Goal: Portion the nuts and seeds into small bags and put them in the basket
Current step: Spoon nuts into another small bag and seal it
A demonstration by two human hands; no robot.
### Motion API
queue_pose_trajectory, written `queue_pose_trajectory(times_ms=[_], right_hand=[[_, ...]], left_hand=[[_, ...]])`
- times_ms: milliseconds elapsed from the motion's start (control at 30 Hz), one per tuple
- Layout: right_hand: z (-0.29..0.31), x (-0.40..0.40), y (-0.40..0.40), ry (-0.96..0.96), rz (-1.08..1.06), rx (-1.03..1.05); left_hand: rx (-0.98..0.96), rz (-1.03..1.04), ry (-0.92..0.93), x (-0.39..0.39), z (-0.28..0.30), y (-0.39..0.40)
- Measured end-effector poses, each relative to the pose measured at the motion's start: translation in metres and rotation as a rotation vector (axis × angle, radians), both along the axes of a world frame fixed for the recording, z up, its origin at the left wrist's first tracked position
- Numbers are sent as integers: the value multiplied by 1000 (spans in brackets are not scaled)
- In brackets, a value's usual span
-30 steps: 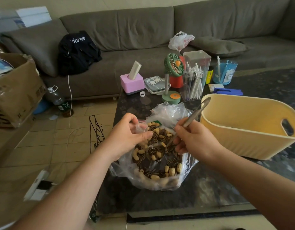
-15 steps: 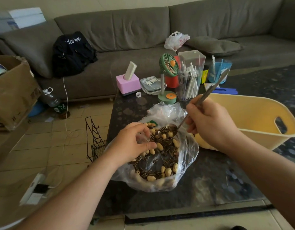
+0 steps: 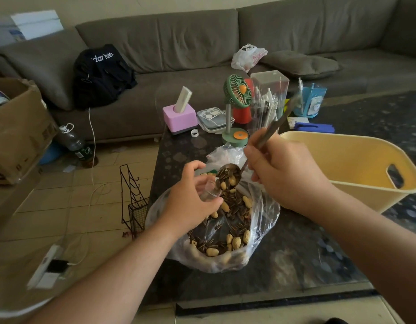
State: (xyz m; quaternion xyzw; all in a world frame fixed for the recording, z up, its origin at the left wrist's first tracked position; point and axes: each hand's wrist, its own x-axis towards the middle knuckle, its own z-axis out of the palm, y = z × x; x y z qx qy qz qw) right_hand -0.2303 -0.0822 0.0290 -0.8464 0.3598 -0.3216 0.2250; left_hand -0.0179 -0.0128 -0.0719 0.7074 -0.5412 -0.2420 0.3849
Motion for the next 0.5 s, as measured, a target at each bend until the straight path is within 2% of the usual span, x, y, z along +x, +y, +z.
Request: queue_pose_trajectory(times_ms=[133, 300, 500], right_hand=[[-9, 7, 4, 94, 116, -228], [-17, 9, 7, 102, 249, -309], [-34, 10, 8, 158, 298, -435]], left_hand=[[-16, 10, 25, -5, 1, -2], [-36, 44, 70, -6, 3, 0], [-66, 47, 77, -4, 2, 0]])
